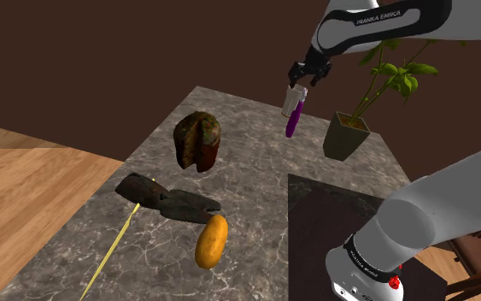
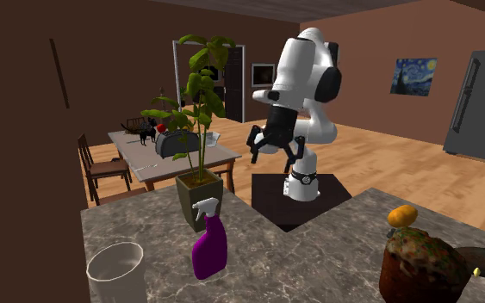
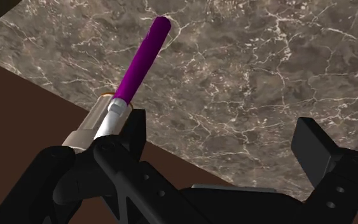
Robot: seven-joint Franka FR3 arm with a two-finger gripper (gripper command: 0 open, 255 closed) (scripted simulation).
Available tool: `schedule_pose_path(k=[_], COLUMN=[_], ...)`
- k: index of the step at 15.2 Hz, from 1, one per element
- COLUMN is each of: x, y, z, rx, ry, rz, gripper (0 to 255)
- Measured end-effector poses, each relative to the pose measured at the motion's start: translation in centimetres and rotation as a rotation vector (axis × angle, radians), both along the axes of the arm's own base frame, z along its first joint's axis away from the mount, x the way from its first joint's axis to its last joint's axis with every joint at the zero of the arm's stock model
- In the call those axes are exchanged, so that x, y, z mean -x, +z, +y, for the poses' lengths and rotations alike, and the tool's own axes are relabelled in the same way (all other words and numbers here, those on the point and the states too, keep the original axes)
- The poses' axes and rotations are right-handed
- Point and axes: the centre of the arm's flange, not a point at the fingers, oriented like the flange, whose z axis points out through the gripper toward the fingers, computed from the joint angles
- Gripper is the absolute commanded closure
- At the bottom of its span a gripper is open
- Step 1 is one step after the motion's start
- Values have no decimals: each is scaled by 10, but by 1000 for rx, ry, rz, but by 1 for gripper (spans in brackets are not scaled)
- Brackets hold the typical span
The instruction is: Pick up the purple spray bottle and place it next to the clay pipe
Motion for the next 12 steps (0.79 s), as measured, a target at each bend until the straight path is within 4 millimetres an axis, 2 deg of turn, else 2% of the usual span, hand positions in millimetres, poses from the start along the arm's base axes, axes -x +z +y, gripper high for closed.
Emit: schedule_pose_path(k=[8,12], x=[-26,-34], y=[-45,-63], z=[-89,-124], rx=[5,6], ry=[-172,-240], rz=[-28,-38], gripper=[0,0])
